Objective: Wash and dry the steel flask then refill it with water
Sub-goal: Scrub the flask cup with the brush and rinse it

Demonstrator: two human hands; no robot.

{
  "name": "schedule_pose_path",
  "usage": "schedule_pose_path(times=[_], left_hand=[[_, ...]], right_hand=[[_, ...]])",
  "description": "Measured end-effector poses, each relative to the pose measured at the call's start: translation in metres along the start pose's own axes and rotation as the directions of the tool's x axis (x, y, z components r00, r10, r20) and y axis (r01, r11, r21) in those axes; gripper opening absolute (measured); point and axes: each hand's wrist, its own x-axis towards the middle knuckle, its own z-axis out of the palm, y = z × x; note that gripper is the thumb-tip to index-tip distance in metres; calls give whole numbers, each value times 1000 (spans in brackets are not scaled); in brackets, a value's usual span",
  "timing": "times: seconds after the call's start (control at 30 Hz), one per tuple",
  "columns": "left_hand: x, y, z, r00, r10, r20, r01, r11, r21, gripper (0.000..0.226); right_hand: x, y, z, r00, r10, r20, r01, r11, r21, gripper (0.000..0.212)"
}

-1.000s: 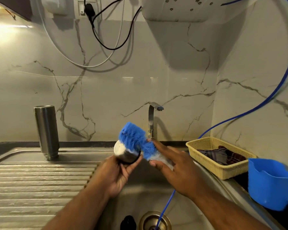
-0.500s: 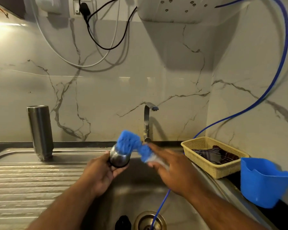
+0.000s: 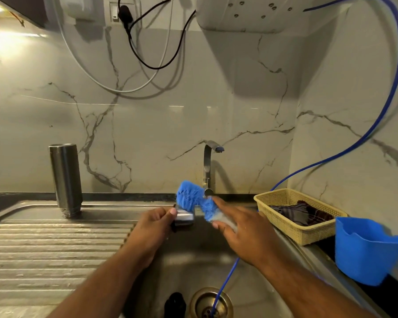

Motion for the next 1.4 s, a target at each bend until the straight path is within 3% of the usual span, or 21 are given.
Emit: schedule_pose_path(times=[0.07,0.17,0.23,0.3,0.4,0.53,0.63,0.73,0.83,0.93,1.07,1.17,1.3,1.4], left_hand=[[-2,0,1,997,68,33,-70,994,83,26],[-2,0,0,977,203,58,-211,956,205,24],[0,-2,-2,967,245,69,-254,936,245,22],[3,-5,-3,964,257,65,-265,932,246,19],[7,-8,-5,954,288,84,-300,913,275,15],[12,-11,-8,952,295,83,-306,900,310,14],[14,-12,-8,948,303,102,-320,892,320,12],[16,-14,-10,943,316,100,-331,877,350,14],[19,-16,-11,928,353,121,-372,856,360,13],[19,-16,-12,925,361,120,-379,851,362,11],[19,-15,-13,921,370,118,-387,846,367,11],[17,-13,-14,922,372,104,-380,828,413,11],[17,-13,-14,915,386,115,-397,821,410,12],[13,-10,-14,917,385,103,-393,830,397,10]], right_hand=[[-2,0,1,998,-51,30,53,997,-57,62],[3,10,-1,998,48,-27,-48,999,6,62],[-1,7,1,1000,-14,-15,14,1000,-10,62],[-3,1,-1,999,-38,36,39,999,-27,61],[3,10,0,994,105,-14,-104,993,54,63],[-1,7,4,999,22,44,-23,1000,14,63],[2,13,3,991,131,1,-131,987,92,66],[-2,7,0,998,38,52,-40,998,49,64],[2,11,-2,989,149,17,-150,984,99,65],[-1,8,-1,998,62,24,-64,995,76,64],[2,14,-1,991,136,-6,-134,986,98,65],[-2,9,-1,998,32,48,-34,998,49,61],[3,15,-1,993,121,11,-122,989,79,64],[-1,11,-1,998,36,55,-41,996,81,63]])
